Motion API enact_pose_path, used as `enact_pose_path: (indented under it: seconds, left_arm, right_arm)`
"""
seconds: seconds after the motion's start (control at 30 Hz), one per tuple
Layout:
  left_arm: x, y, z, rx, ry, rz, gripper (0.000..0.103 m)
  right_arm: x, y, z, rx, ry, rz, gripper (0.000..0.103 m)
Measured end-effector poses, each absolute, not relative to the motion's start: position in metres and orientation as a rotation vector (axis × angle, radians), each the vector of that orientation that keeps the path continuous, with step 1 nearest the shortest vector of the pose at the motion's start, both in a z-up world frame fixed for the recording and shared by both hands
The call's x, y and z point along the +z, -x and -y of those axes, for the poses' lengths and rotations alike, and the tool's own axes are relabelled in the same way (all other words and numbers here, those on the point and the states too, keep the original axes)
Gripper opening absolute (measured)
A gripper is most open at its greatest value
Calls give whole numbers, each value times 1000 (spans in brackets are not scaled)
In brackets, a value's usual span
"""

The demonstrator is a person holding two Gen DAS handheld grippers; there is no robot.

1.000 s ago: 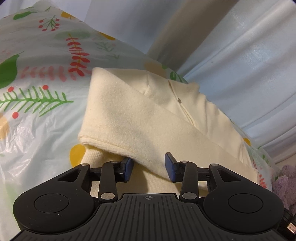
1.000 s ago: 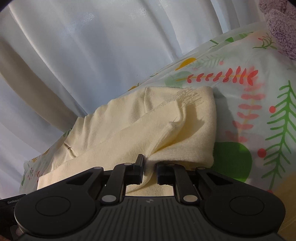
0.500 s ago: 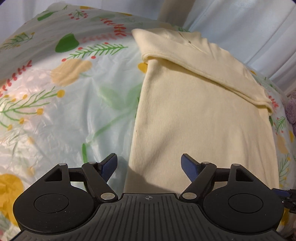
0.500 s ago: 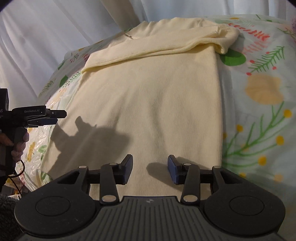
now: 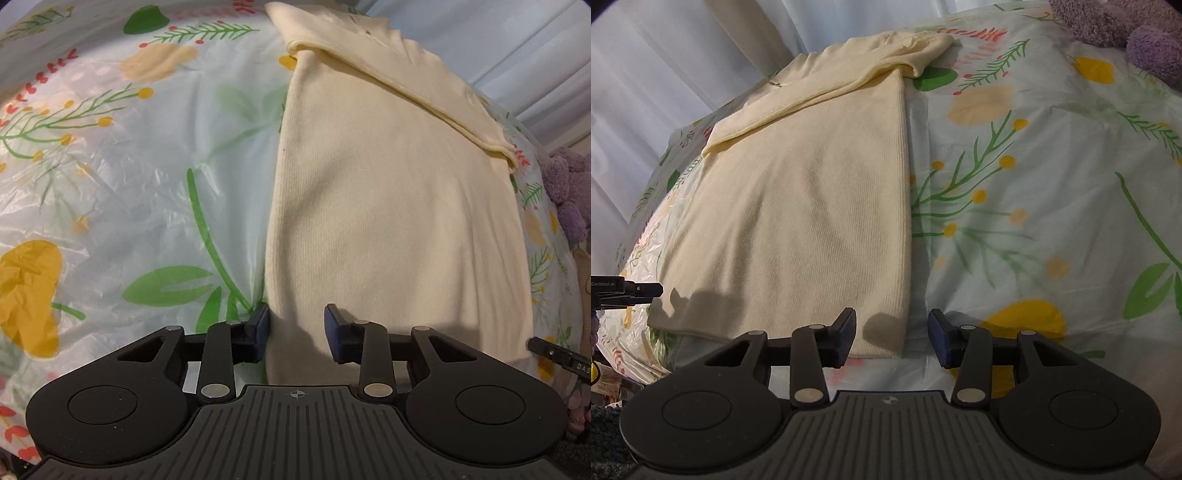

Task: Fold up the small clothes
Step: 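Grasp the dress hem with both grippers, then lift the hem with both grippers, fold it toward the collar, release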

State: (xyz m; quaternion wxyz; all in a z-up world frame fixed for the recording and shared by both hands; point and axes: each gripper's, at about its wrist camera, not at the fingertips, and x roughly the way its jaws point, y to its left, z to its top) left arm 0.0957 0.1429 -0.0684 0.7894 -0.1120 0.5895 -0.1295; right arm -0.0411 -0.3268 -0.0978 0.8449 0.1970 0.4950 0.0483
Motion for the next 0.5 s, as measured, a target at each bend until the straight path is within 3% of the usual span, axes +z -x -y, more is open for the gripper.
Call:
enact_pose_path:
  seconds: [0.03,0.1,0.23,0.3,0.43,0.5]
  left_arm:
    - [-70,-94,-143,-290,247,-1281,22]
    - [-73,-92,-139,-310,237,-1302,18]
    - [-75,-92,-137,-333,227,-1308,17]
    - [-76,-94,-136,-355,234,-1317,15]
    - [-76,-95,-134,-376,204,-1321,9]
    - [-71,-96,-135,-394,232,-1316,9]
  right_arm:
    - [-98,41,327,116,-428,-1043,34]
    - [-100,39,323,117,-418,-1048,32]
    - [-103,36,322,126,-442,-1052,30]
    - [-105,33,323,138,-465,-1054,26]
    - [-107,28,319,143,-446,-1054,7]
    - [-106,28,322,157,-482,-1043,6]
